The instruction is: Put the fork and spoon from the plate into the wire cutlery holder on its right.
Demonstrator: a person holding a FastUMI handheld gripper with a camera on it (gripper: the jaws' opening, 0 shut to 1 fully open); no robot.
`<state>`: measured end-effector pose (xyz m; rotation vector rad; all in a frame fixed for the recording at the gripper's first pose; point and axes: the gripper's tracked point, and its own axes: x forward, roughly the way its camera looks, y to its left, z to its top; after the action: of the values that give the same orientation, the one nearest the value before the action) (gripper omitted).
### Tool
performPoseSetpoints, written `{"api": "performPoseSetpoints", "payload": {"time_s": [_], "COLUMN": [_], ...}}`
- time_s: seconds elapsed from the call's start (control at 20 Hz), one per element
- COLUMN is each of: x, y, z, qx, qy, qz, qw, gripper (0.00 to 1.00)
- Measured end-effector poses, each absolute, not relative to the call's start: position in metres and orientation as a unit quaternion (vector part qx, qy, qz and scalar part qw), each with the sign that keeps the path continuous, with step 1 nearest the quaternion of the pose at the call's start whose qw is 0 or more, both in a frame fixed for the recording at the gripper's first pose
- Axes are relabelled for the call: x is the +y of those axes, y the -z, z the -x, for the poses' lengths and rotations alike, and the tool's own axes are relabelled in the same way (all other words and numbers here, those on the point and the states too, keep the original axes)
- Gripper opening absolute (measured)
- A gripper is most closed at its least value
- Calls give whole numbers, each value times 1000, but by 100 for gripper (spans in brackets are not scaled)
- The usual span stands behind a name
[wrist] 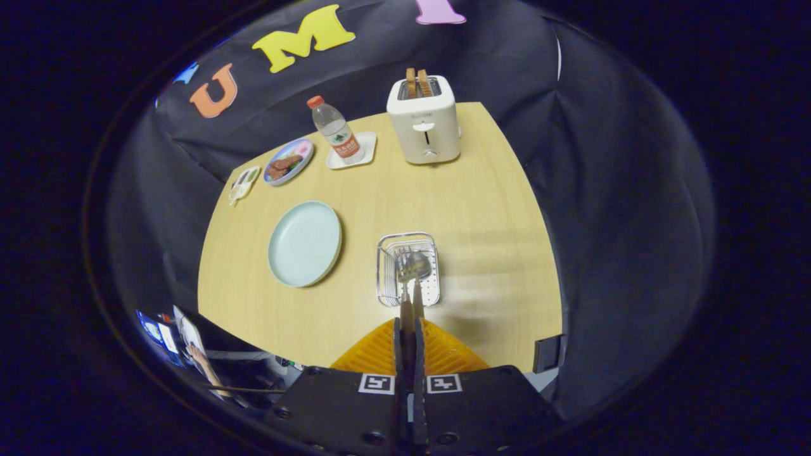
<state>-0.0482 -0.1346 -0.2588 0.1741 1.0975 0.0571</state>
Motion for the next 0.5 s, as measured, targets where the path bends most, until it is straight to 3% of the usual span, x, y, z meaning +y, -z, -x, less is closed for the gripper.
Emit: {"api": "performPoseSetpoints", "payload": {"time_s": [0.5], "x": [-120], "y": [255], "z": [25], "qx": [507], "qy": [-23], "qz": [-93], "qw": [857], "gripper": [11]}}
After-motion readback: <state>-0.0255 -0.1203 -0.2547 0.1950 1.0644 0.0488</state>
